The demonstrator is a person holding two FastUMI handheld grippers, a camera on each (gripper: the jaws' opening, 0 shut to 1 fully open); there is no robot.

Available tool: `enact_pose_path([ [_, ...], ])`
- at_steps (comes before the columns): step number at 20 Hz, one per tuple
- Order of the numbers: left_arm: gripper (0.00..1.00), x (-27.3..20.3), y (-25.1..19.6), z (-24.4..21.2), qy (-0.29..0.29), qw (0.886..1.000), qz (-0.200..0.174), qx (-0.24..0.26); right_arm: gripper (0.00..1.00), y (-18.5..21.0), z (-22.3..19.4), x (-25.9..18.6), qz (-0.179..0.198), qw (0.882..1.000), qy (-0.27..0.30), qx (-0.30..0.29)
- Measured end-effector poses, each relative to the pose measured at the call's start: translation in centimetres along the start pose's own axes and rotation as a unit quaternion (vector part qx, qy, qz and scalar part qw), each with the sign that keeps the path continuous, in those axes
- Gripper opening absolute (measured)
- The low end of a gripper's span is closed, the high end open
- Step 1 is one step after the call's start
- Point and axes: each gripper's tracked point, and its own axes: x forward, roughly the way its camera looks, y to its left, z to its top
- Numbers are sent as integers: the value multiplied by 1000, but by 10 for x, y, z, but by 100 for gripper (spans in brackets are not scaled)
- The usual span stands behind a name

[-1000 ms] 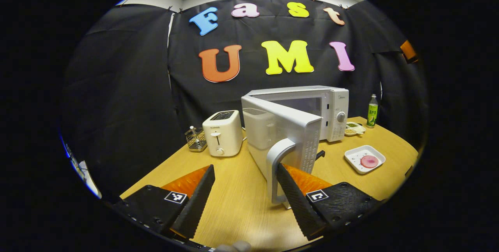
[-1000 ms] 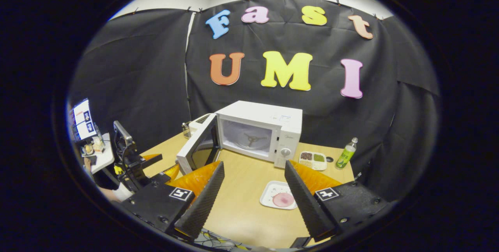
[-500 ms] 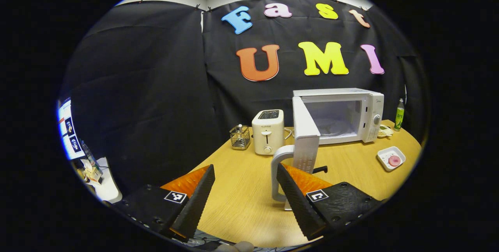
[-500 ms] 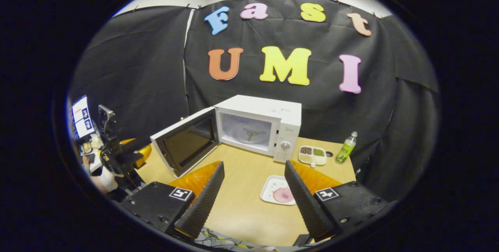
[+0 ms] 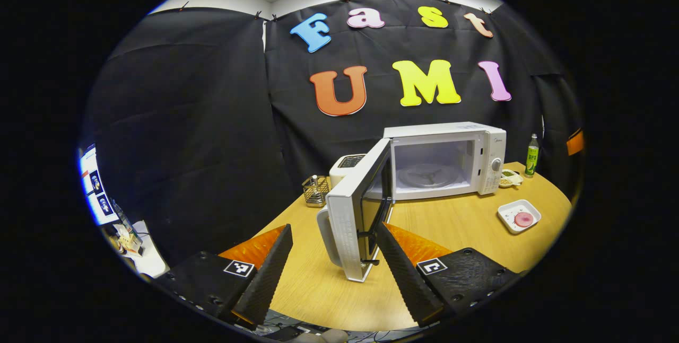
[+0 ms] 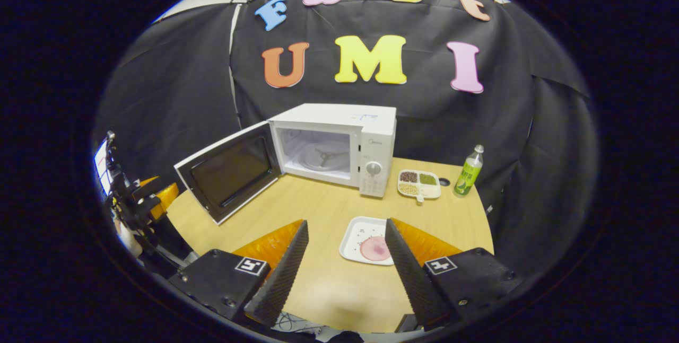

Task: Open the microwave oven with the left hand, put the food in, and close the microwave oven.

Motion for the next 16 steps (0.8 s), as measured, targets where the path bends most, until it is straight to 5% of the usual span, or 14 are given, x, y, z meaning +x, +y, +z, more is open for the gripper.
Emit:
enact_pose_path([
  [2,95,-8,-21,17,-15,1000,-13,-8,81,-22,-10,17,-5,1000,16,11],
  [3,95,-9,-32,25,-20,1000,-15,-5,88,-33,-18,28,-5,999,28,18],
  [4,95,-10,-41,32,-22,1000,-18,-3,77,-43,-25,40,-6,999,40,26],
  [7,95,-19,-72,59,-36,999,-34,-12,77,-73,-49,74,-2,995,83,62],
  [9,95,-24,-88,74,-42,998,-35,-15,54,-88,-67,103,8,989,114,95],
  [10,95,-25,-95,83,-46,998,-35,-17,51,-94,-73,116,14,986,129,109],
  [14,95,-30,-116,109,-52,998,-24,-17,49,-118,-99,163,30,975,180,128],
  [15,95,-30,-119,114,-52,998,-18,-15,61,-121,-107,174,36,971,194,132],
  [16,95,-31,-122,118,-50,999,-13,-14,49,-121,-113,183,45,967,207,141],
])
